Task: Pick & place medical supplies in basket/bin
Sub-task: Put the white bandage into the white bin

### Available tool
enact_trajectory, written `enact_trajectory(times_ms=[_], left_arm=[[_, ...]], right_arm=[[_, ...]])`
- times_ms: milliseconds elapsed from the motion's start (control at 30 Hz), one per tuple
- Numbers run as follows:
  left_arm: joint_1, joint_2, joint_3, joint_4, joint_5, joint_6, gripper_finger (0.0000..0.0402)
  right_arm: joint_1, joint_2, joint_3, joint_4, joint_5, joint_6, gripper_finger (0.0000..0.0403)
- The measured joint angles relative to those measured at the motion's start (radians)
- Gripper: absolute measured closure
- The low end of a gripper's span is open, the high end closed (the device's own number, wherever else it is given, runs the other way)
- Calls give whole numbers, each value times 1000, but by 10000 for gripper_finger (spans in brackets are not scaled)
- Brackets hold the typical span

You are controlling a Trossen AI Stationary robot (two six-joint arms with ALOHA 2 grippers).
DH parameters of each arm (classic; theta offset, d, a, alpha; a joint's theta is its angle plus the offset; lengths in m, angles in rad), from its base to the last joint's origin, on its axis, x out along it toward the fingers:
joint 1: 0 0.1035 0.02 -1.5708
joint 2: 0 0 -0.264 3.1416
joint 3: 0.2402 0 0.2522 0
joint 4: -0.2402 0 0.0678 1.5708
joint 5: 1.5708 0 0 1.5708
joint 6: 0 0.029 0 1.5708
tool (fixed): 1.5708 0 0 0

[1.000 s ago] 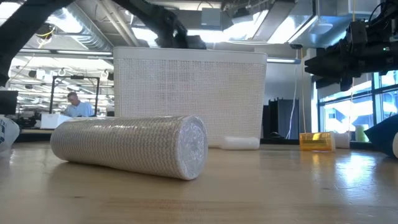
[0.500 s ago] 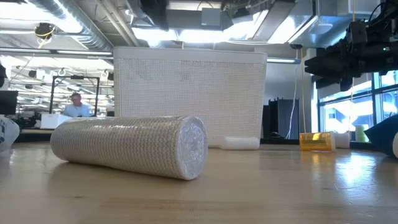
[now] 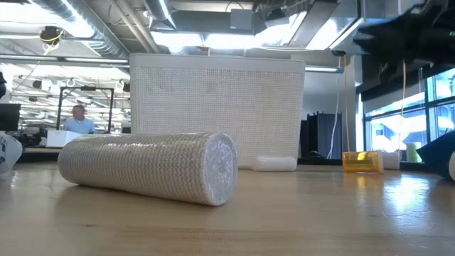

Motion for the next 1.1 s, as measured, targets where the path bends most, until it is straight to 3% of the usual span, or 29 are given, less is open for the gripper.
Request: enact_trajectory(times_ms=[300,700,900,1100], left_arm=[[-42,-1,0,0,12,-20,265],[-89,-1,0,0,0,-66,265],[-89,-1,-1,1,0,-66,265],[-89,-1,-1,1,1,-95,265]], right_arm=[[0,0,0,204,-64,-110,283],[0,39,0,240,-69,27,283],[0,66,1,376,103,11,283],[0,66,1,367,122,48,283]])
